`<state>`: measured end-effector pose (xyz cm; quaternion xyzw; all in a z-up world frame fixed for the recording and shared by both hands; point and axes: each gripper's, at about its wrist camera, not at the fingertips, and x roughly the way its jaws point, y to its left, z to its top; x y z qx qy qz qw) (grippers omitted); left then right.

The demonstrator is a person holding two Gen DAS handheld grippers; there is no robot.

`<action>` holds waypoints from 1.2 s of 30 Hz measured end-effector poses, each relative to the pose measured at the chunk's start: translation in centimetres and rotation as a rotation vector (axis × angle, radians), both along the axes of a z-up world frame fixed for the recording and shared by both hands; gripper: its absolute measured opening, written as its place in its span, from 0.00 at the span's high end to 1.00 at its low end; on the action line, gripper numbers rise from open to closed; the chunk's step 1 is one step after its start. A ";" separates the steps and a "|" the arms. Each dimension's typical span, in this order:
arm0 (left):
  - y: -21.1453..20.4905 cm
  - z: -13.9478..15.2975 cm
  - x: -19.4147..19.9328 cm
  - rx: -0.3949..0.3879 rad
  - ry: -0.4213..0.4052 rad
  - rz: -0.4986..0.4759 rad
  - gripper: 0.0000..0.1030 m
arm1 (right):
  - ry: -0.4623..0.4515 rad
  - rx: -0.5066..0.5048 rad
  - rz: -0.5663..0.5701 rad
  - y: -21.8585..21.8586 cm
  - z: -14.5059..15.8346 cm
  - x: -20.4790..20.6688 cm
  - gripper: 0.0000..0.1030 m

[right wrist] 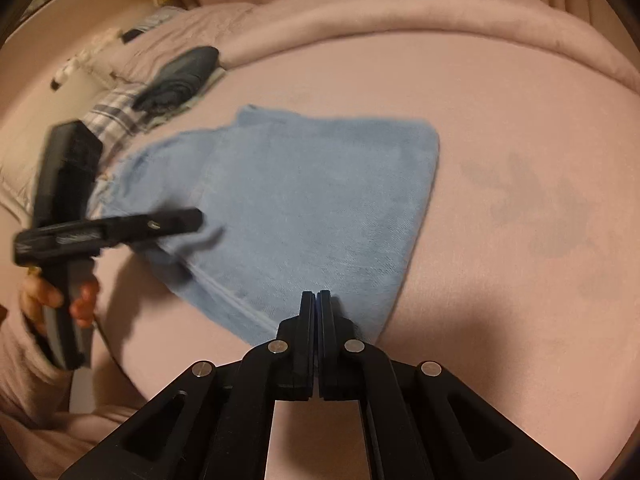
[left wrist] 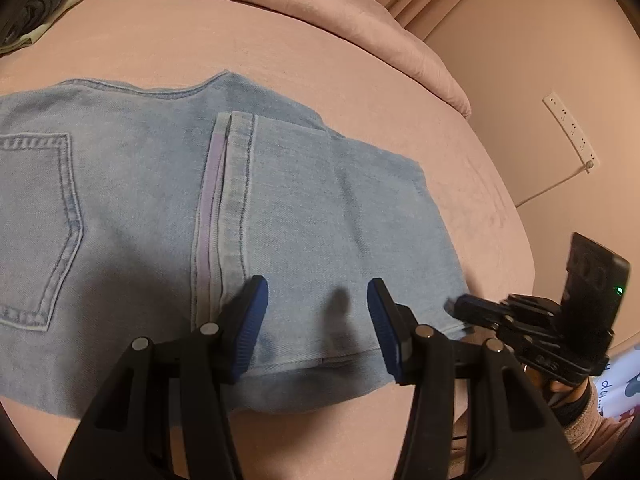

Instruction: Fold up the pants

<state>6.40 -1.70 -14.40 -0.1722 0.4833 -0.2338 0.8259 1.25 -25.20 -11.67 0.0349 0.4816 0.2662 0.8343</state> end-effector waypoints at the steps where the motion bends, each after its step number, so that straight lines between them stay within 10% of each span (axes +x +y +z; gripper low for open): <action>1: 0.4 0.0 -0.3 -0.011 -0.002 0.003 0.50 | -0.005 -0.004 0.019 0.3 0.3 -0.2 1.00; 10: 3.2 1.8 -3.1 -0.066 -0.045 0.055 0.43 | 0.035 -0.016 0.020 1.5 -0.6 -0.2 1.00; 15: 8.1 2.4 -6.2 -0.116 -0.056 0.182 0.32 | 0.006 0.042 0.028 3.1 0.7 0.2 0.68; 25: 18.6 -0.5 -12.8 -0.329 0.044 0.514 0.32 | 0.015 0.098 0.111 7.9 0.5 1.4 0.68; 36: 23.0 -1.9 -9.7 -0.459 0.062 0.767 0.32 | 0.005 0.115 0.110 9.5 1.1 2.1 0.68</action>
